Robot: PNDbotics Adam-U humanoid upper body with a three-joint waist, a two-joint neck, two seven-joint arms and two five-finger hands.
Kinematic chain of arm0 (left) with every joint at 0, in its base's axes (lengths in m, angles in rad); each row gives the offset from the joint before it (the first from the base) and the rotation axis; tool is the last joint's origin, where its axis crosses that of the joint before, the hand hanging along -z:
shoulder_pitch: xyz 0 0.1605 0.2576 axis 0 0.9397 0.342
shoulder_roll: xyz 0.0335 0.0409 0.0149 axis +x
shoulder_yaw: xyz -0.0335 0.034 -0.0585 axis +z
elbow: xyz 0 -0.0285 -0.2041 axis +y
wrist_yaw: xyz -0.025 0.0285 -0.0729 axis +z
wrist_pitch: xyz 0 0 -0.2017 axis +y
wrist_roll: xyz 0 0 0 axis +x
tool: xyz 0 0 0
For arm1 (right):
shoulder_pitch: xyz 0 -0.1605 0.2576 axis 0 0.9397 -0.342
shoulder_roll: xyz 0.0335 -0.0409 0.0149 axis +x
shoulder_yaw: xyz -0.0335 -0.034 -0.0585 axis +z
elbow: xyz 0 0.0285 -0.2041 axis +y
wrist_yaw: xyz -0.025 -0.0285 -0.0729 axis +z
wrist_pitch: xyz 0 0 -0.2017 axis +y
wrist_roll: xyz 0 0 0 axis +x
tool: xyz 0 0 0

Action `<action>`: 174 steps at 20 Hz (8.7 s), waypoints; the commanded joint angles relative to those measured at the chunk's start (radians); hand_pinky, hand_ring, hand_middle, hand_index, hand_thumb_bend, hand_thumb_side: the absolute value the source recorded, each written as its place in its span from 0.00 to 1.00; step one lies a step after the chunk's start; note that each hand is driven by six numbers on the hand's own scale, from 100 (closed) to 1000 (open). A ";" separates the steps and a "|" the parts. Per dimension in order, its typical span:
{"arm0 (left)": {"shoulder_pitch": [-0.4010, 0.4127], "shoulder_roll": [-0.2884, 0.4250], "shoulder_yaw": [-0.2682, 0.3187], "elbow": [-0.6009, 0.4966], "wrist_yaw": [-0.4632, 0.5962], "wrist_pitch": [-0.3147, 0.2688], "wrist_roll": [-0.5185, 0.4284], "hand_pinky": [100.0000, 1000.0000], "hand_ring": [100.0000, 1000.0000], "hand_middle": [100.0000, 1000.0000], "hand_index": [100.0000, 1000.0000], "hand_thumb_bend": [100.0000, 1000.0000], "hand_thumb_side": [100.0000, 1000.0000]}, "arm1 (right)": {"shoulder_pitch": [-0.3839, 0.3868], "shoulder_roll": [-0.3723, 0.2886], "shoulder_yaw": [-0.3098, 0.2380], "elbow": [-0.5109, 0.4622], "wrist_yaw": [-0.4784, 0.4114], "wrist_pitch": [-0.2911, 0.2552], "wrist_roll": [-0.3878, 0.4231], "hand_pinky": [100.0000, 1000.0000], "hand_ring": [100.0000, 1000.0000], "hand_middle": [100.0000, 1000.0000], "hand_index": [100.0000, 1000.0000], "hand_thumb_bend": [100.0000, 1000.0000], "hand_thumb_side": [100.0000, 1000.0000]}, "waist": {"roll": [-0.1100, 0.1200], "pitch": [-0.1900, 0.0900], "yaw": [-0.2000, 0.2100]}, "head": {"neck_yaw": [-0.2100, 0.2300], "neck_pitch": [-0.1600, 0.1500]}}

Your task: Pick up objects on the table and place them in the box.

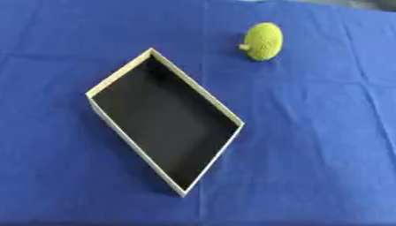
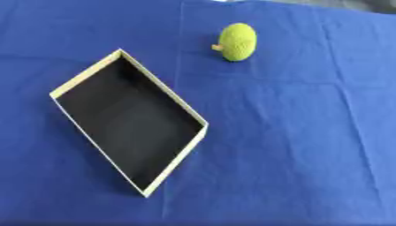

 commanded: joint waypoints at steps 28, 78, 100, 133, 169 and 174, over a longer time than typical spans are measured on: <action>-0.015 0.040 -0.012 -0.016 0.010 0.004 -0.028 0.61 0.56 0.49 0.62 0.00 0.04 | -0.193 0.030 0.389 0.343 0.302 -0.178 0.391 0.87 0.88 0.92 0.95 0.01 0.29 | -0.010 -0.030 0.013 | -0.022 -0.008; -0.036 0.026 -0.013 -0.016 0.025 0.005 -0.051 0.61 0.56 0.49 0.62 0.00 0.07 | -0.343 0.256 0.377 0.523 0.455 -0.146 0.894 0.88 0.88 0.93 0.98 0.34 0.00 | -0.012 0.016 0.068 | -0.066 -0.050; -0.034 0.021 -0.010 -0.016 0.031 0.009 -0.057 0.61 0.56 0.49 0.62 0.00 0.09 | -0.351 0.292 0.356 0.596 0.577 -0.146 0.851 0.71 0.68 0.50 0.65 0.14 0.02 | -0.018 0.025 0.077 | -0.072 -0.052; -0.036 0.016 -0.016 -0.016 0.034 0.007 -0.050 0.61 0.56 0.49 0.62 0.00 0.05 | -0.177 0.134 0.456 -0.351 0.417 0.037 0.563 0.61 0.50 0.48 0.61 0.21 0.00 | -0.007 -0.010 0.062 | -0.070 -0.033; -0.029 0.006 -0.014 -0.016 0.039 0.008 -0.051 0.61 0.56 0.49 0.62 0.00 0.07 | -0.160 0.539 0.668 -0.339 0.768 -0.009 0.828 0.73 0.77 0.74 0.84 0.34 0.00 | -0.001 -0.014 0.068 | -0.067 -0.016; -0.027 0.006 -0.013 -0.016 0.038 0.008 -0.049 0.61 0.56 0.49 0.62 0.00 0.07 | -0.159 0.532 0.649 -0.357 0.796 -0.037 0.873 0.80 0.83 0.79 0.90 0.30 0.00 | 0.000 -0.017 0.064 | -0.065 -0.016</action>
